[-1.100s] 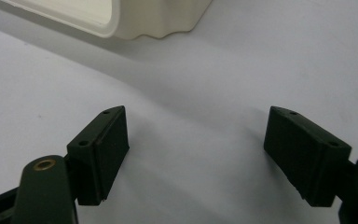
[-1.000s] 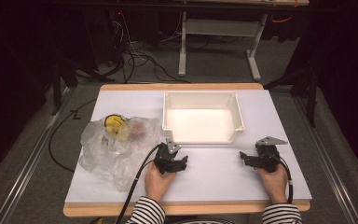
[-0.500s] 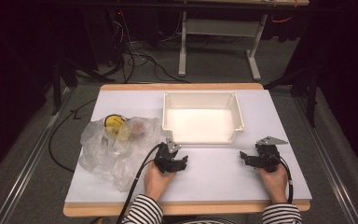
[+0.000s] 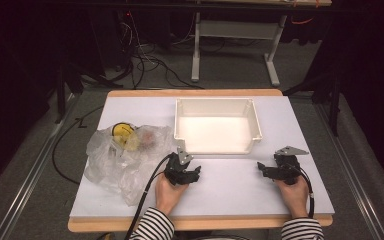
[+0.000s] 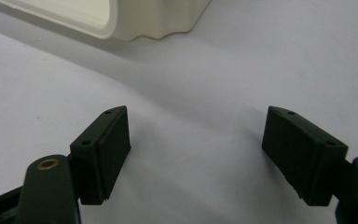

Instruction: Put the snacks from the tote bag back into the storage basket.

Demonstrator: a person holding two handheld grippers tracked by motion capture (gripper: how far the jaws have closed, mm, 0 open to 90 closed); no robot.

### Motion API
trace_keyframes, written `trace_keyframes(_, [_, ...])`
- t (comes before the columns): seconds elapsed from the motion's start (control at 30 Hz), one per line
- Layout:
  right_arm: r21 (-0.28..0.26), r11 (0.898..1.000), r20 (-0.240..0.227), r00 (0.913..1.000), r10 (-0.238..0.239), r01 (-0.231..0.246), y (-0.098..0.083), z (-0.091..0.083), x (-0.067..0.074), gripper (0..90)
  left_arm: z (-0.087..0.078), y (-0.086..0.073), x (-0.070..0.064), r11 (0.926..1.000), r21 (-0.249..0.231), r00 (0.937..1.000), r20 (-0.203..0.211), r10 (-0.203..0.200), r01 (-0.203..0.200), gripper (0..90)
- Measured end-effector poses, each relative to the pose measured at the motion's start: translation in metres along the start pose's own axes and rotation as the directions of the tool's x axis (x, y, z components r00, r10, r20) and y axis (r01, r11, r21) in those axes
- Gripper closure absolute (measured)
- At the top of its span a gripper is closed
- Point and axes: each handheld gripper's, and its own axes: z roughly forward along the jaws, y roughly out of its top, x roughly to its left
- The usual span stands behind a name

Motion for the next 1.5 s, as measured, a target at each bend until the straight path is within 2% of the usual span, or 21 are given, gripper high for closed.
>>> trace_keyframes(0.17, [-0.001, 1.000, -0.001, 1.0000, 0.002, -0.002, 0.000, 0.000, 0.000, 23.6, -0.010, -0.001, 0.001, 0.9999, 0.005, 0.9999, 0.011, -0.009, 0.009, 33.9])
trace_keyframes(0.27, [-0.001, 1.000, -0.001, 1.0000, 0.002, -0.002, 0.000, 0.000, 0.000, 23.5, -0.016, 0.000, -0.001, 0.9998, 0.017, 0.9998, 0.019, 0.009, -0.009, 34.4])
trace_keyframes(0.47, [-0.001, 1.000, -0.001, 1.0000, 0.002, -0.002, 0.000, 0.000, 0.000, 23.5, -0.027, 0.007, -0.012, 0.9993, -0.007, 0.9977, 0.057, 0.038, -0.037, 34.6])
trace_keyframes(0.57, [-0.001, 1.000, -0.001, 1.0000, 0.002, -0.002, 0.000, 0.000, 0.000, 23.6, -0.033, 0.012, -0.014, 0.9992, -0.007, 0.9974, 0.059, 0.041, -0.041, 33.3])
trace_keyframes(0.77, [-0.001, 1.000, -0.001, 1.0000, 0.003, -0.003, 0.000, 0.000, 0.000, 23.6, -0.045, 0.019, -0.011, 0.9992, -0.005, 0.9988, 0.029, 0.040, -0.040, 31.4])
trace_keyframes(0.9, [-0.001, 1.000, -0.002, 1.0000, 0.003, -0.003, 0.000, 0.000, 0.000, 23.6, -0.053, 0.022, -0.010, 0.9982, -0.006, 0.9982, -0.003, 0.059, -0.059, 30.6])
trace_keyframes(1.03, [0.001, 1.000, -0.005, 1.0000, 0.007, -0.007, 0.000, 0.000, -0.001, 23.6, -0.060, 0.026, -0.007, 0.9984, -0.014, 0.9984, -0.014, 0.055, -0.055, 29.5])
trace_keyframes(1.5, [-0.002, 1.000, -0.007, 0.9999, 0.009, -0.009, 0.000, 0.000, -0.001, 23.7, -0.089, 0.032, 0.016, 0.9987, -0.031, 0.9930, -0.112, 0.038, -0.041, 27.5])
